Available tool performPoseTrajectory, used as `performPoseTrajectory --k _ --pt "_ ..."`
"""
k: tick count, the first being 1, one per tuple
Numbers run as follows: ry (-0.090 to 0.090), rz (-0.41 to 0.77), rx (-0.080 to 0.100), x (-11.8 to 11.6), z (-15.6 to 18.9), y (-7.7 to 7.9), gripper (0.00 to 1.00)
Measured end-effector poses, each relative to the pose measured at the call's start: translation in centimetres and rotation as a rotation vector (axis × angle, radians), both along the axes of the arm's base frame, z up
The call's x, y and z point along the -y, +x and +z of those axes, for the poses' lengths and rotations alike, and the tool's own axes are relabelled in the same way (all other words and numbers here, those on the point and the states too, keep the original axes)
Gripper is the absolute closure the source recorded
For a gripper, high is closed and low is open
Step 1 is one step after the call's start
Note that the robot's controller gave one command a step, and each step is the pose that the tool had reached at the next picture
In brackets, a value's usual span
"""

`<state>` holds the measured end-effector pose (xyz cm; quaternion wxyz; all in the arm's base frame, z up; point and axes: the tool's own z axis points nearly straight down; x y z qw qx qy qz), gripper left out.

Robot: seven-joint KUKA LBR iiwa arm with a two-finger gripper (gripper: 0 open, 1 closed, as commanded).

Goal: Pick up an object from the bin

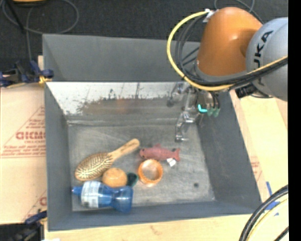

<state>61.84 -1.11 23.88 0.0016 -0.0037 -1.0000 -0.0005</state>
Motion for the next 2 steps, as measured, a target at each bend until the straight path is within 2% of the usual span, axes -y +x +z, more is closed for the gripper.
performPoseTrajectory --k 1,2 --pt "0.000 0.000 0.008 0.0 0.5 0.1 0.00" --pt "-0.003 0.027 0.014 0.3 -4.9 0.1 0.00"
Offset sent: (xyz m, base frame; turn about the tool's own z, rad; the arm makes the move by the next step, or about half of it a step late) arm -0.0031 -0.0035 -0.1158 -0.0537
